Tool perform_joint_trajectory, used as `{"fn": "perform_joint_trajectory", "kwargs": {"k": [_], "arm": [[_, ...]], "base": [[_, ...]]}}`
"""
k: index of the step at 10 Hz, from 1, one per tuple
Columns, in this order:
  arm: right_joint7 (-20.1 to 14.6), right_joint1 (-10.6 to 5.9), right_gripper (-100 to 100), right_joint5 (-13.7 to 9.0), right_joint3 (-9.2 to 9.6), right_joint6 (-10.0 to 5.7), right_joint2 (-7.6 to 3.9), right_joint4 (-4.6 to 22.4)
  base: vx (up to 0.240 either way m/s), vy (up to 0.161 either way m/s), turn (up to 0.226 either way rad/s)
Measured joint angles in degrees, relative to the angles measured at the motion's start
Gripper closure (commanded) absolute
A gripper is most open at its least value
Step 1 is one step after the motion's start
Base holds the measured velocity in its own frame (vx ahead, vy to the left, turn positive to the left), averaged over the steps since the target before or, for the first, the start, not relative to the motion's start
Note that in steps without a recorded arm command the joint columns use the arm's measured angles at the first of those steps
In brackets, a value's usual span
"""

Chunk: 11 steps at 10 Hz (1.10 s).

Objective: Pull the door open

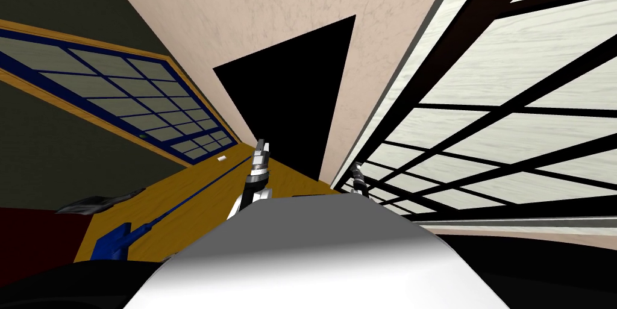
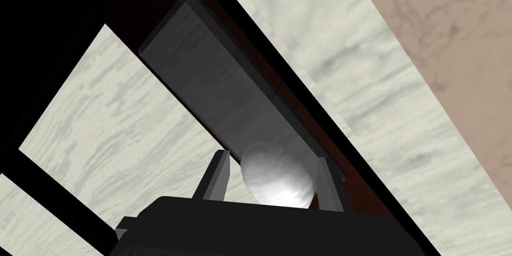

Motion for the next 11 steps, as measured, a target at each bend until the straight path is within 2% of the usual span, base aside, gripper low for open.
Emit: {"fn": "perform_joint_trajectory", "kwargs": {"k": [1, 2, 3, 4, 6, 7, 8, 10, 11], "arm": [[-1.4, -0.82, 100, -0.1, 0.16, -0.65, -0.28, 1.5], [-2.7, -0.12, 100, -0.2, 0.33, -0.26, -0.08, 0.1], [-4.0, 0.88, 100, -0.5, 0.49, 0.92, 0.27, -2.2], [-5.2, 0.2, 100, -0.6, 0.62, 0.56, 0.07, -1.0], [-7.9, -1.69, 100, -0.6, 1.22, -2.28, -0.87, 3.9], [-8.6, -1.17, 100, -0.7, 1.19, -2.18, -0.47, 2.9], [-8.9, -1.34, 100, -0.7, 1.26, -2.07, -0.61, 3.1], [-9.6, -0.42, 100, -0.9, 1.32, -0.67, -0.27, 0.7], [-11.3, -0.49, 100, -1.1, 1.62, -1.06, -0.33, 1.0]], "base": [[-0.022, 0.005, 0.019], [-0.026, -0.006, 0.03], [-0.026, -0.006, 0.017], [-0.011, -0.006, 0.01], [-0.013, -0.005, 0.012], [-0.013, 0.004, 0.004], [-0.002, 0.008, -0.007], [-0.022, -0.007, 0.023], [-0.03, -0.01, 0.022]]}}
